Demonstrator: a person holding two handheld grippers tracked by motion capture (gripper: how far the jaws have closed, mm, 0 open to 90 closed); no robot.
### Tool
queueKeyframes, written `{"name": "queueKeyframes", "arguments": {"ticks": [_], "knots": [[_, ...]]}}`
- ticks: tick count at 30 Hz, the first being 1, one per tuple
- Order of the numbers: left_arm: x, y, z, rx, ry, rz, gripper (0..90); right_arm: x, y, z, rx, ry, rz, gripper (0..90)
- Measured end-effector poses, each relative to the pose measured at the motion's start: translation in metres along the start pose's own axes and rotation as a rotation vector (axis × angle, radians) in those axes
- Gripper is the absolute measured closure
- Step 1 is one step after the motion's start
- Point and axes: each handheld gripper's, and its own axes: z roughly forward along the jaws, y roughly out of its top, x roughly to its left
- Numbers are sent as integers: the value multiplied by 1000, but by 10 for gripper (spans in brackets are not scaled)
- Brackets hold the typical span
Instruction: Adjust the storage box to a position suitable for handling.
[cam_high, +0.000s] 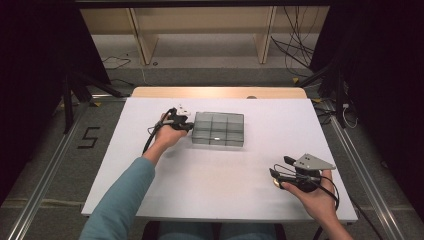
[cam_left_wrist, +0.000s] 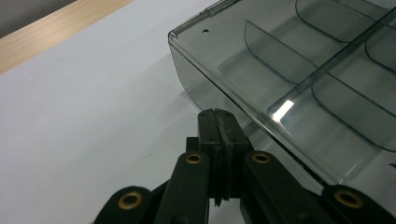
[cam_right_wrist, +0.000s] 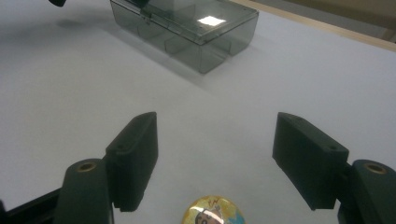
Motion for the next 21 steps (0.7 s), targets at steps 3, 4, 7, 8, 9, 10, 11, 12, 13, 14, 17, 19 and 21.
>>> {"name": "queueKeyframes", "arguments": {"ticks": [3, 4, 7, 8, 9, 10, 11, 12, 13, 14, 17, 19, 21], "knots": [[-5, 3, 3, 3, -6, 7, 899, 1, 5, 3, -9, 1, 5, 334], [-7, 4, 4, -1, -11, 6, 899, 1, 7, 5, -10, 0, 0, 340], [-13, 6, 5, 3, -22, 18, 899, 2, 14, 9, -13, 2, -7, 374], [-14, 6, 4, 7, -21, 31, 898, 2, 18, 12, -10, 0, -13, 396], [-15, 6, 4, 7, -19, 33, 899, 3, 23, 16, -8, -2, -17, 412], [-15, 6, 3, 7, -18, 31, 898, 4, 28, 21, -12, -1, -22, 437], [-16, 6, 2, 6, -20, 35, 898, 4, 34, 25, -12, 2, -27, 477], [-17, 5, 0, 7, -21, 39, 898, 4, 41, 31, -9, 0, -33, 522], [-17, 5, -2, 6, -24, 45, 898, 6, 57, 43, 9, 2, -45, 616], [-18, 5, -4, 1, -24, 46, 898, 7, 65, 50, 19, 0, -48, 664], [-21, 0, -14, 12, 2, 73, 897, 8, 83, 65, 38, 8, -47, 759], [-21, -6, -22, 29, 20, 94, 897, 10, 101, 82, 59, 13, -68, 844], [-22, -12, -33, 10, 13, 67, 896, 11, 117, 101, 88, 13, -84, 888]]}}
